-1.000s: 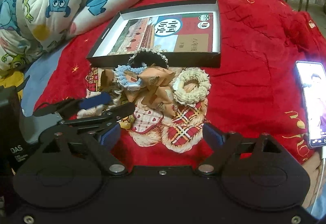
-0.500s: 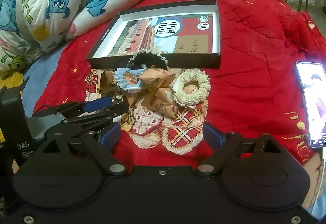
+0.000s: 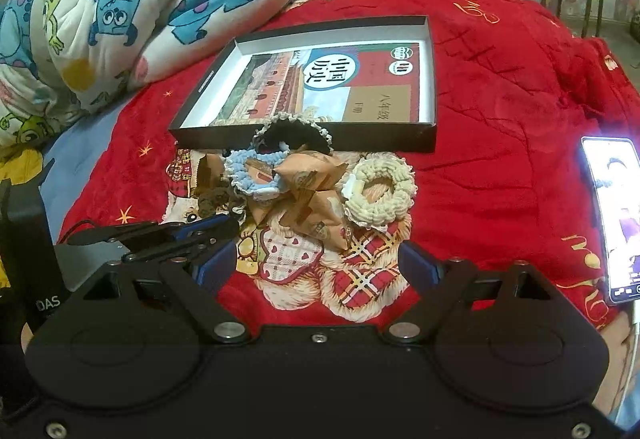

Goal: Organize objects
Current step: 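Close the left gripper on the brown braided cord while the right gripper approaches the pile, then grasp a folded brown paper packet with the right gripper while the left holds the cord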

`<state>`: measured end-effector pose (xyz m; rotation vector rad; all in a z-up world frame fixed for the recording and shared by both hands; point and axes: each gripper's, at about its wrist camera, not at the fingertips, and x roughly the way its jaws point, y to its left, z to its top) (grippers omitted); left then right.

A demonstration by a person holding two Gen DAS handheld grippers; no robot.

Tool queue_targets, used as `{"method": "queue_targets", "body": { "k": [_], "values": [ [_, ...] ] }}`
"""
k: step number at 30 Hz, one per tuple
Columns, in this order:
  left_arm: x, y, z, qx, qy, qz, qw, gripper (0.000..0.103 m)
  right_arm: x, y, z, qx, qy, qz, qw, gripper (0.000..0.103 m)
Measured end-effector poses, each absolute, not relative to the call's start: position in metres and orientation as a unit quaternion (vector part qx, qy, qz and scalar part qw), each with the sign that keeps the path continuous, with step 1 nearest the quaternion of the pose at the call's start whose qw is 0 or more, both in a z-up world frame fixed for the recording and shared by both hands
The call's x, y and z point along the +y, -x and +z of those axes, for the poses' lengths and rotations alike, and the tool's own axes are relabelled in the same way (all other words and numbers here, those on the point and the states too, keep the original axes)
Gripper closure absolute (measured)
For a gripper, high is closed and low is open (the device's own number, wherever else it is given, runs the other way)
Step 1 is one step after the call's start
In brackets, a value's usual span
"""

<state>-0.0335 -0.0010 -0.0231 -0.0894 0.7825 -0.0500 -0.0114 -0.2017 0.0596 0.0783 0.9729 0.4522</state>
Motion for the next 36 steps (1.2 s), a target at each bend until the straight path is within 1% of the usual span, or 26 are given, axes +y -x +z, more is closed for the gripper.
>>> {"method": "queue_targets", "body": {
  "k": [7, 9, 10, 12, 13, 14, 16, 18, 19, 20, 24, 25, 26, 27, 28, 29, 34, 36],
  "values": [
    [-0.001, 0.034, -0.023, 0.382, 0.041, -0.026, 0.923, 0.098, -0.197, 0.005, 0.051, 0.464, -0.03, 0.198, 0.863, 0.016],
    [-0.002, 0.034, -0.023, 0.379, 0.035, -0.018, 0.925, 0.094, -0.194, 0.003, 0.048, 0.465, -0.031, 0.199, 0.862, 0.016],
    [-0.002, 0.034, -0.023, 0.375, 0.029, -0.014, 0.927, 0.088, -0.192, 0.002, 0.046, 0.466, -0.031, 0.201, 0.861, 0.017],
    [-0.004, 0.035, -0.021, 0.371, 0.019, -0.019, 0.928, 0.082, -0.188, 0.0, 0.043, 0.467, -0.033, 0.203, 0.86, 0.018],
    [-0.004, 0.034, -0.021, 0.371, 0.019, -0.023, 0.928, 0.071, -0.186, -0.002, 0.041, 0.468, -0.035, 0.202, 0.86, 0.019],
    [-0.005, 0.034, -0.022, 0.372, 0.018, -0.024, 0.928, 0.068, -0.185, -0.003, 0.04, 0.47, -0.039, 0.201, 0.859, 0.02],
    [-0.006, 0.033, -0.023, 0.37, 0.014, -0.024, 0.929, 0.068, -0.184, -0.005, 0.037, 0.473, -0.048, 0.197, 0.858, 0.02],
    [-0.006, 0.033, -0.023, 0.366, 0.012, -0.026, 0.93, 0.064, -0.183, -0.008, 0.033, 0.475, -0.056, 0.19, 0.858, 0.02],
    [-0.008, 0.032, -0.023, 0.363, 0.008, -0.027, 0.932, 0.058, -0.182, -0.01, 0.032, 0.475, -0.059, 0.187, 0.858, 0.02],
    [-0.009, 0.031, -0.023, 0.359, 0.003, -0.023, 0.933, 0.056, -0.182, -0.012, 0.03, 0.476, -0.063, 0.185, 0.857, 0.02],
    [-0.007, 0.021, -0.026, 0.367, 0.004, -0.019, 0.93, 0.056, -0.178, -0.016, 0.023, 0.479, -0.076, 0.184, 0.855, 0.02],
    [-0.006, 0.02, -0.028, 0.369, 0.005, -0.019, 0.929, 0.072, -0.177, -0.017, 0.021, 0.482, -0.076, 0.183, 0.853, 0.02],
    [-0.006, 0.019, -0.029, 0.374, 0.004, -0.019, 0.927, 0.078, -0.175, -0.018, 0.02, 0.483, -0.075, 0.183, 0.853, 0.02],
    [-0.006, 0.019, -0.03, 0.377, 0.003, -0.022, 0.926, 0.08, -0.174, -0.018, 0.019, 0.482, -0.075, 0.183, 0.853, 0.02],
    [-0.006, 0.019, -0.031, 0.376, 0.0, -0.022, 0.926, 0.083, -0.173, -0.019, 0.02, 0.48, -0.075, 0.182, 0.855, 0.02],
    [-0.006, 0.02, -0.03, 0.375, -0.001, -0.022, 0.927, 0.084, -0.172, -0.02, 0.02, 0.479, -0.075, 0.181, 0.856, 0.02],
    [0.001, 0.02, -0.03, 0.376, 0.021, -0.006, 0.926, 0.084, -0.166, -0.025, 0.013, 0.486, -0.082, 0.167, 0.854, 0.021],
    [0.004, 0.021, -0.03, 0.374, 0.026, -0.005, 0.927, 0.084, -0.163, -0.026, 0.009, 0.492, -0.08, 0.161, 0.852, 0.024]
  ]
}}
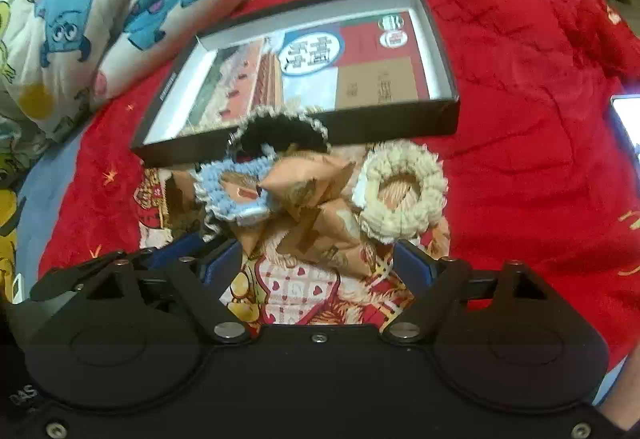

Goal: Organize objects
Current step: 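Grasp a folded brown paper packet with the right gripper while the left holds the cord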

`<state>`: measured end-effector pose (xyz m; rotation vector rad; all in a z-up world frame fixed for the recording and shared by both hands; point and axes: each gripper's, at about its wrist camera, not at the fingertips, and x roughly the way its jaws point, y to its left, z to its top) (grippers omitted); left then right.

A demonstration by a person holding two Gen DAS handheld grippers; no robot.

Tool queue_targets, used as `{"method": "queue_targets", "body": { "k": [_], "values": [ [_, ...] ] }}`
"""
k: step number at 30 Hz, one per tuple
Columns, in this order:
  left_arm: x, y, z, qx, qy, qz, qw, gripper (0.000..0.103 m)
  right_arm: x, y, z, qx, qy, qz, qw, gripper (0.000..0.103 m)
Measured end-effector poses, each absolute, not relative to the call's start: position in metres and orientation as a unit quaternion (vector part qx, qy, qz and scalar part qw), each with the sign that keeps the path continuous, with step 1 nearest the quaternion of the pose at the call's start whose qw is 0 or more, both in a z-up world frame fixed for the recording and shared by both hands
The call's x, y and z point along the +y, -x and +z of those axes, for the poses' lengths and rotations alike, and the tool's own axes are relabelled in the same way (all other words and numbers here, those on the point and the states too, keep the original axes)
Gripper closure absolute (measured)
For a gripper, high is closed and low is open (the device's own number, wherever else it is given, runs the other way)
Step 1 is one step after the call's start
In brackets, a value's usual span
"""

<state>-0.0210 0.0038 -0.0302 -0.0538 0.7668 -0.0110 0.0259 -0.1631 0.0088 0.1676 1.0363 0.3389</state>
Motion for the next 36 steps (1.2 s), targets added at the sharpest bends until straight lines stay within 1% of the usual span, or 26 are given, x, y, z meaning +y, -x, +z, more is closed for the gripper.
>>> {"method": "queue_targets", "body": {
  "k": [1, 6, 12, 14, 17, 21, 26, 33, 36],
  "values": [
    [0.005, 0.022, -0.03, 0.372, 0.032, -0.005, 0.928, 0.085, -0.161, -0.027, 0.007, 0.494, -0.077, 0.155, 0.852, 0.026],
    [0.012, 0.021, -0.03, 0.377, 0.058, -0.029, 0.924, 0.085, -0.153, -0.033, 0.001, 0.497, -0.072, 0.124, 0.856, 0.026],
    [0.011, 0.019, -0.029, 0.389, 0.049, -0.029, 0.92, 0.086, -0.147, -0.038, -0.01, 0.502, -0.081, 0.101, 0.855, 0.032],
    [0.01, 0.019, -0.029, 0.39, 0.043, -0.034, 0.919, 0.087, -0.143, -0.038, -0.01, 0.501, -0.069, 0.1, 0.857, 0.038],
    [0.008, 0.02, -0.029, 0.388, 0.036, -0.033, 0.921, 0.089, -0.137, -0.037, -0.01, 0.5, -0.052, 0.1, 0.859, 0.042],
    [0.005, 0.022, -0.028, 0.387, 0.024, -0.034, 0.921, 0.089, -0.133, -0.036, -0.009, 0.499, -0.03, 0.103, 0.86, 0.046],
    [0.005, 0.025, -0.024, 0.386, 0.025, -0.039, 0.922, 0.09, -0.137, -0.036, -0.007, 0.504, -0.038, 0.11, 0.856, 0.051],
    [0.003, 0.029, -0.02, 0.385, 0.02, -0.036, 0.922, 0.09, -0.146, -0.033, -0.003, 0.515, -0.064, 0.124, 0.846, 0.053],
    [0.01, 0.032, -0.014, 0.396, 0.051, -0.036, 0.916, 0.09, -0.149, -0.03, -0.001, 0.521, -0.075, 0.134, 0.84, 0.053]
  ]
}}
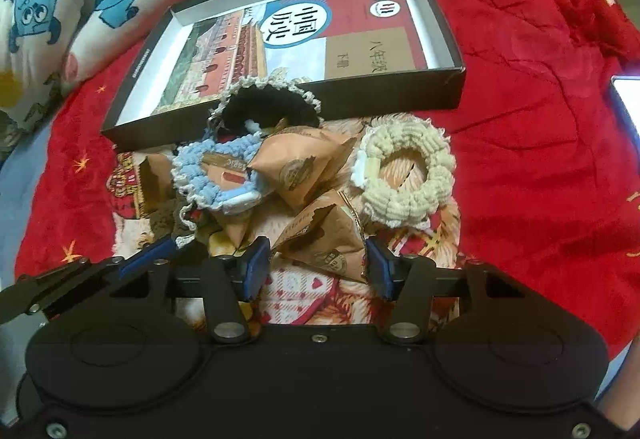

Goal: Organize objects
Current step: 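Grasp a folded brown paper packet with the right gripper while the left holds the cord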

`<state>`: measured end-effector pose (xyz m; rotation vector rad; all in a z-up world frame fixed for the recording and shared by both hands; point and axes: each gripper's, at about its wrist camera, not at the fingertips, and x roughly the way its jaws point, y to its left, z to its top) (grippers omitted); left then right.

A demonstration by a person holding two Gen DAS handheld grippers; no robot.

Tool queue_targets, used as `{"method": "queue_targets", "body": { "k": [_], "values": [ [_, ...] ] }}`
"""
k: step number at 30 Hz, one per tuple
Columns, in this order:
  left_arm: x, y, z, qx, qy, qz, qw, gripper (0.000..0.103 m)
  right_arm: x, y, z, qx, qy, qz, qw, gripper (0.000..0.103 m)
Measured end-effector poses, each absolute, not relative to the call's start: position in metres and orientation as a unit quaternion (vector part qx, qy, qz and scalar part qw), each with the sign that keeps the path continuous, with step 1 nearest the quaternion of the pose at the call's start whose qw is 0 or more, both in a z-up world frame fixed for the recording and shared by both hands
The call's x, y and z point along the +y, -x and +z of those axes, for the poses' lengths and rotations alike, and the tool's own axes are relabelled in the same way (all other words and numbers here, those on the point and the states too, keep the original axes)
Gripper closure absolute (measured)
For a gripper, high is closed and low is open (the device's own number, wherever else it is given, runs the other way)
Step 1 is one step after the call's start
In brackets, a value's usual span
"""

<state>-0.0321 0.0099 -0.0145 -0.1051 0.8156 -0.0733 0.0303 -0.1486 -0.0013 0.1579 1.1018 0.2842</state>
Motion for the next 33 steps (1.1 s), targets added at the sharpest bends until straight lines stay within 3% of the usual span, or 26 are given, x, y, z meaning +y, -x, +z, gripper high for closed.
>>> {"method": "queue_targets", "body": {
  "k": [12, 33],
  "values": [
    [0.011, 0.043, 0.007, 0.363, 0.065, -0.043, 0.928, 0.09, -0.173, -0.025, 0.007, 0.538, -0.119, 0.176, 0.816, 0.053],
    [0.001, 0.055, 0.015, 0.299, 0.033, -0.029, 0.953, 0.089, -0.169, -0.019, 0.034, 0.498, -0.114, 0.198, 0.837, 0.053]
  ]
}}
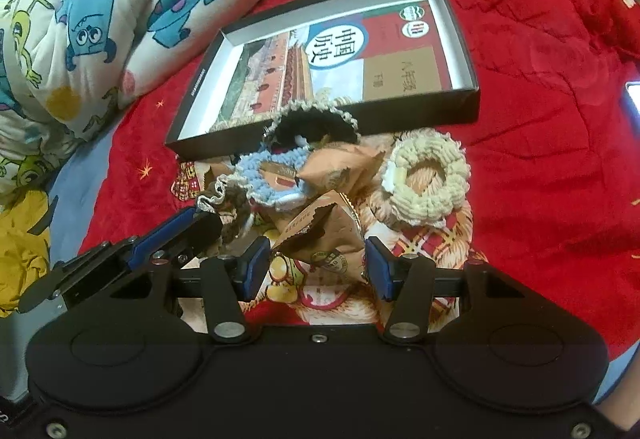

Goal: Organize objects
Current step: 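Grasp a folded brown paper packet with the right gripper while the left holds the cord, then lift the cord and the paper packet and carry both over the black box lid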

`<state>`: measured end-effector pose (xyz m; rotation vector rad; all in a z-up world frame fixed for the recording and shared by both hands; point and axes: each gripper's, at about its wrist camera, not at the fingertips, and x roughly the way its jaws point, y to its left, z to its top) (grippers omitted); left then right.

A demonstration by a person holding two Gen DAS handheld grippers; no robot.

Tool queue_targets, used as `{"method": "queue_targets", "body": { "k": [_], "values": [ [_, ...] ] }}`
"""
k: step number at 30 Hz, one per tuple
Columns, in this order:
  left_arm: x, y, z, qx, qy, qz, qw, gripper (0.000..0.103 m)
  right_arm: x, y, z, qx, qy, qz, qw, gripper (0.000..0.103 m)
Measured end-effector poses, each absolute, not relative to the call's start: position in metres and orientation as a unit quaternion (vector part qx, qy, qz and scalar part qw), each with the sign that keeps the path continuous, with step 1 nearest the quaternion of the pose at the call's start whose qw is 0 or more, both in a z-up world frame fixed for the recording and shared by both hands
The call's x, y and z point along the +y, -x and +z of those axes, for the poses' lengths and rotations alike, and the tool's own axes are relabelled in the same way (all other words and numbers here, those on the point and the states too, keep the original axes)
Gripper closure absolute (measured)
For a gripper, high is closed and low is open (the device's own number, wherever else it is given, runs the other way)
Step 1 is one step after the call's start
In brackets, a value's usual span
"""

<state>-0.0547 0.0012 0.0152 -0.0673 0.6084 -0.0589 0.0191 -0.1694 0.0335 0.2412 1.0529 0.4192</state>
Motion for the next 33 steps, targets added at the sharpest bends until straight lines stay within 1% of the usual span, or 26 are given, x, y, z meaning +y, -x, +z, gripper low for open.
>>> {"method": "queue_targets", "body": {
  "k": [9, 12, 15, 18, 19, 20, 21, 24, 26, 33],
  "values": [
    [0.003, 0.057, 0.019, 0.285, 0.034, -0.03, 0.958, 0.089, -0.159, -0.024, 0.043, 0.486, -0.102, 0.192, 0.846, 0.053],
    [0.005, 0.057, 0.02, 0.285, 0.041, -0.036, 0.957, 0.091, -0.153, -0.028, 0.046, 0.484, -0.103, 0.187, 0.849, 0.053],
    [0.006, 0.055, 0.017, 0.3, 0.043, -0.037, 0.952, 0.097, -0.148, -0.03, 0.049, 0.481, -0.101, 0.186, 0.851, 0.053],
    [0.004, 0.049, 0.01, 0.33, 0.034, -0.032, 0.943, 0.096, -0.145, -0.03, 0.051, 0.479, -0.1, 0.188, 0.852, 0.053],
    [0.004, 0.047, 0.007, 0.336, 0.03, -0.018, 0.941, 0.089, -0.145, -0.031, 0.051, 0.48, -0.1, 0.188, 0.851, 0.053],
    [0.004, 0.046, 0.004, 0.341, 0.025, -0.013, 0.94, 0.079, -0.145, -0.031, 0.051, 0.481, -0.1, 0.186, 0.851, 0.053],
    [0.004, 0.044, 0.002, 0.348, 0.023, -0.014, 0.937, 0.072, -0.145, -0.031, 0.051, 0.481, -0.099, 0.185, 0.851, 0.053],
    [0.006, 0.042, -0.001, 0.365, 0.042, -0.032, 0.929, 0.067, -0.146, -0.031, 0.051, 0.481, -0.101, 0.185, 0.851, 0.053],
    [0.003, 0.044, -0.002, 0.365, 0.046, -0.04, 0.929, 0.057, -0.148, -0.032, 0.05, 0.484, -0.103, 0.182, 0.85, 0.053],
    [-0.01, 0.052, -0.006, 0.353, 0.033, -0.073, 0.932, 0.053, -0.152, -0.033, 0.048, 0.488, -0.108, 0.181, 0.847, 0.053]
  ]
}}
